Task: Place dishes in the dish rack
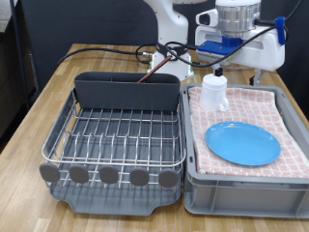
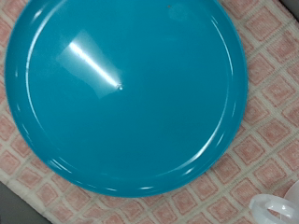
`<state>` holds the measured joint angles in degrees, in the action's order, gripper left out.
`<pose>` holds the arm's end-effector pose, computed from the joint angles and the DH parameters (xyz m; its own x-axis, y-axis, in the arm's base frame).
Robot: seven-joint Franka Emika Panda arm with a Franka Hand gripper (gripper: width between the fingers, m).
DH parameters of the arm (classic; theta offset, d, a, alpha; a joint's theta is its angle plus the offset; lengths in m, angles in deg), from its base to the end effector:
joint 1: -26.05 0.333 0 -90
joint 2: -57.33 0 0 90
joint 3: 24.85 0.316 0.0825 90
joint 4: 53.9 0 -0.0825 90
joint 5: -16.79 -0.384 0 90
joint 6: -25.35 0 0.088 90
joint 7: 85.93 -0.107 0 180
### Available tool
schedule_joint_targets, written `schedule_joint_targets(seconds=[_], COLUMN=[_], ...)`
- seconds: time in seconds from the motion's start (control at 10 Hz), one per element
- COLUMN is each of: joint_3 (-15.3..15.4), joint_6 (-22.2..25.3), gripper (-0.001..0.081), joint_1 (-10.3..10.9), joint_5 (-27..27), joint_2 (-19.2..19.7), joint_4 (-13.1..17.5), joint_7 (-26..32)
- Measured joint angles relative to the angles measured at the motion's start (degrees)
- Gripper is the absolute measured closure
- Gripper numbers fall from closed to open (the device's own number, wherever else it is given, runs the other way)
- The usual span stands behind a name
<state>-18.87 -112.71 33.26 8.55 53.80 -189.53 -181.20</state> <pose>0.4883 0.1154 0.3598 0.0409 -0.9932 -0.1086 -0.9955 -0.0313 -0.0889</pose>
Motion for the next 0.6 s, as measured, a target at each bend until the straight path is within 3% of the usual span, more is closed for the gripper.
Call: schedule_joint_targets(seconds=[0.2, 0.6], joint_3=[-0.04, -0.01], joint_6=[-0.68, -11.71], gripper=[0.0004, 0.0004], joint_1=[-0.01, -0.01], joint_5=[-0.32, -5.44], joint_2=[0.16, 2.33], joint_4=[-1.63, -5.58], joint_7=[1.94, 8.73])
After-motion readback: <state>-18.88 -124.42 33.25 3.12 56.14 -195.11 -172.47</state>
